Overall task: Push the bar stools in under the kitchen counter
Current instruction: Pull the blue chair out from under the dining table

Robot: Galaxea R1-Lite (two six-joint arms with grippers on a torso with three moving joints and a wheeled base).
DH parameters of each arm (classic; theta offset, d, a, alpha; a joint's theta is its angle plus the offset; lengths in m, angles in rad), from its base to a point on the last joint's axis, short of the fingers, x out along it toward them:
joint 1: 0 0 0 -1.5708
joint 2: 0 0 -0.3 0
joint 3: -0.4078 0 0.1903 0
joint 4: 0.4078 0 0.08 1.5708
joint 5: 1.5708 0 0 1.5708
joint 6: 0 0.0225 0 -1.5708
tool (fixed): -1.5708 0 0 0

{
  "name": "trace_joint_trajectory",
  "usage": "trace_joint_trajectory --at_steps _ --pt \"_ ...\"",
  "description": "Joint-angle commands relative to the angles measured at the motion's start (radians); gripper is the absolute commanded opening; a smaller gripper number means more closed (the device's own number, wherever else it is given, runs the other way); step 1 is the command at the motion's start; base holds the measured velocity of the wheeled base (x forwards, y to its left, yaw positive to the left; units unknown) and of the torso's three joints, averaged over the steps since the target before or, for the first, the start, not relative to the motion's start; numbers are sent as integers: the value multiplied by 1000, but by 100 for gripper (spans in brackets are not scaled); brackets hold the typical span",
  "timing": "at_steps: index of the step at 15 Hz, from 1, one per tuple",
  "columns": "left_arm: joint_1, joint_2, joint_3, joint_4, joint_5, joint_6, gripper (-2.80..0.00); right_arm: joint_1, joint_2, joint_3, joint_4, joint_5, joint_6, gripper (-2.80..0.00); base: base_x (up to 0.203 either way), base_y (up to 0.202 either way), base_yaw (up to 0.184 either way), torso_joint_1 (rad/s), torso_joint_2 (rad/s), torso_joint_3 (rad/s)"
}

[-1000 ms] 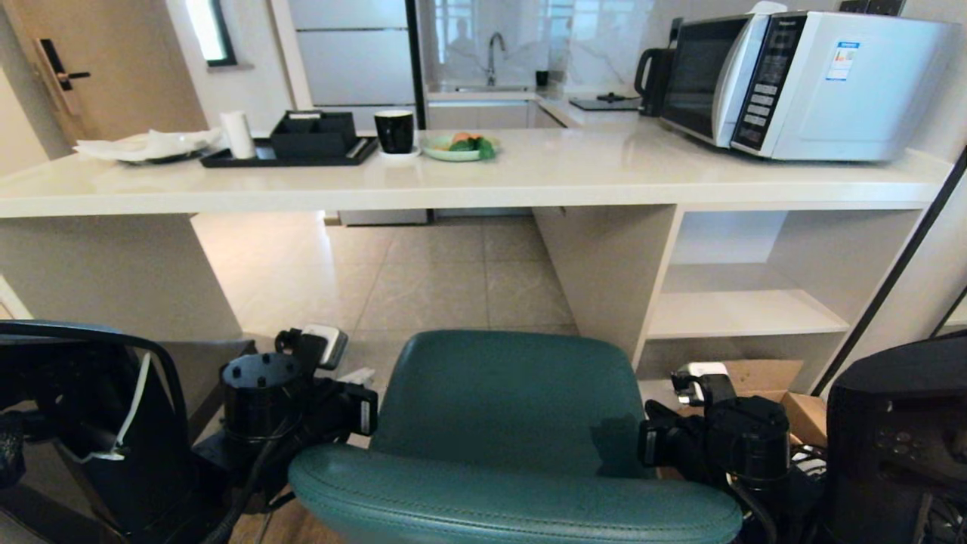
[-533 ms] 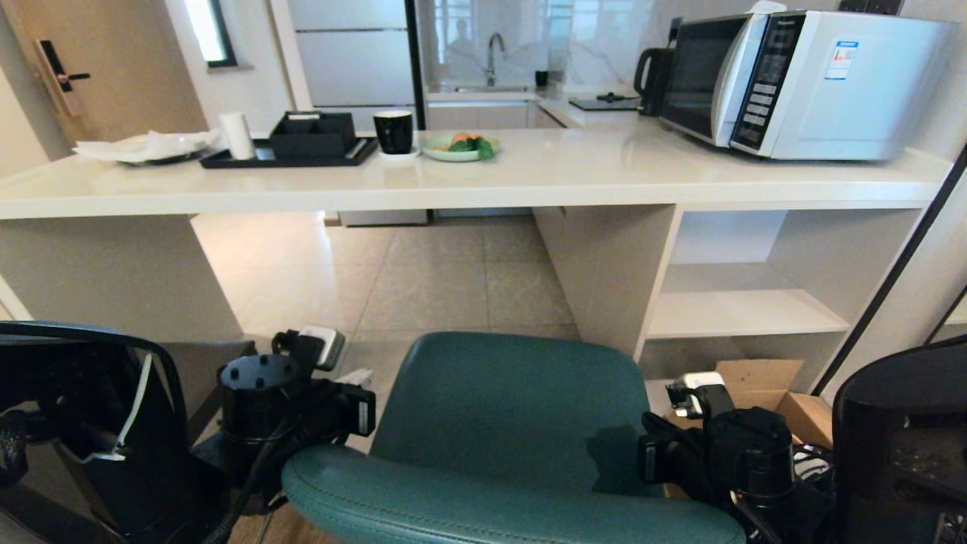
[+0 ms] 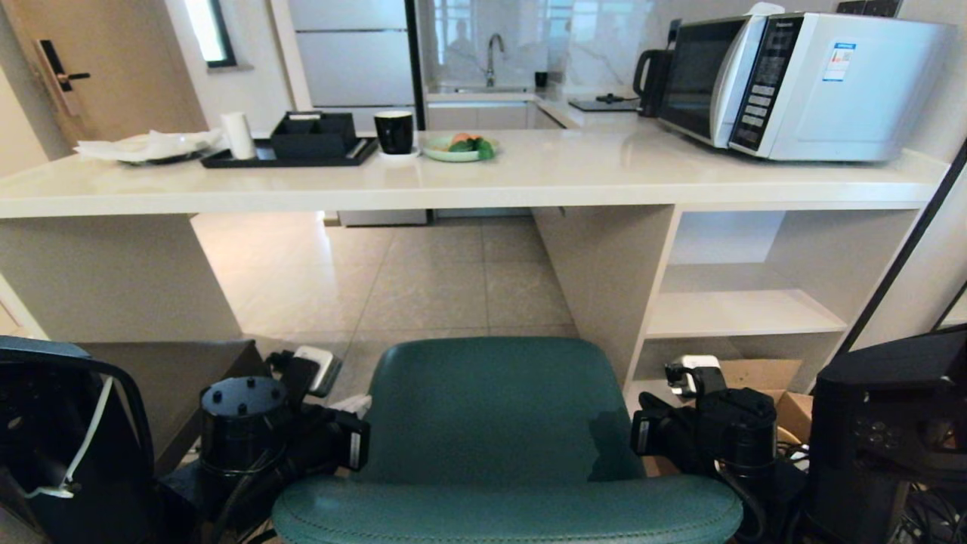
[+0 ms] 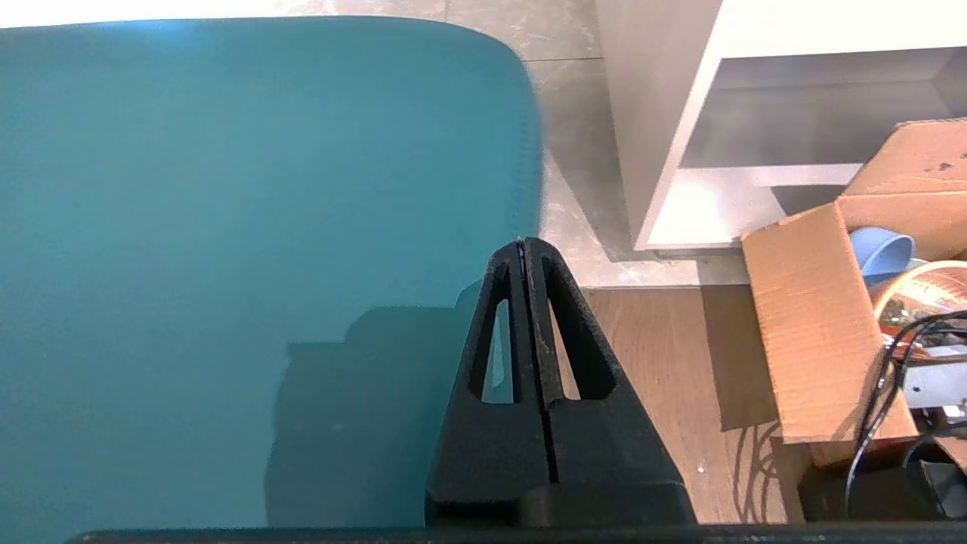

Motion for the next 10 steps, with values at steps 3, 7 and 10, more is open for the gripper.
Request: trace_joint_trajectory --at_steps 3,7,10 --pt "1 -11 -13 -20 8 -4 -280 -1 45 -12 0 -4 0 -280 0 0 0 0 0 0" --pt "48 -8 -86 -22 5 -15 -280 -24 -11 -9 0 -11 -2 -280 0 0 0 0 0 0" --pt "54 -15 -84 -21 4 -18 -280 -41 -39 -14 0 -7 -9 -280 0 0 0 0 0 0"
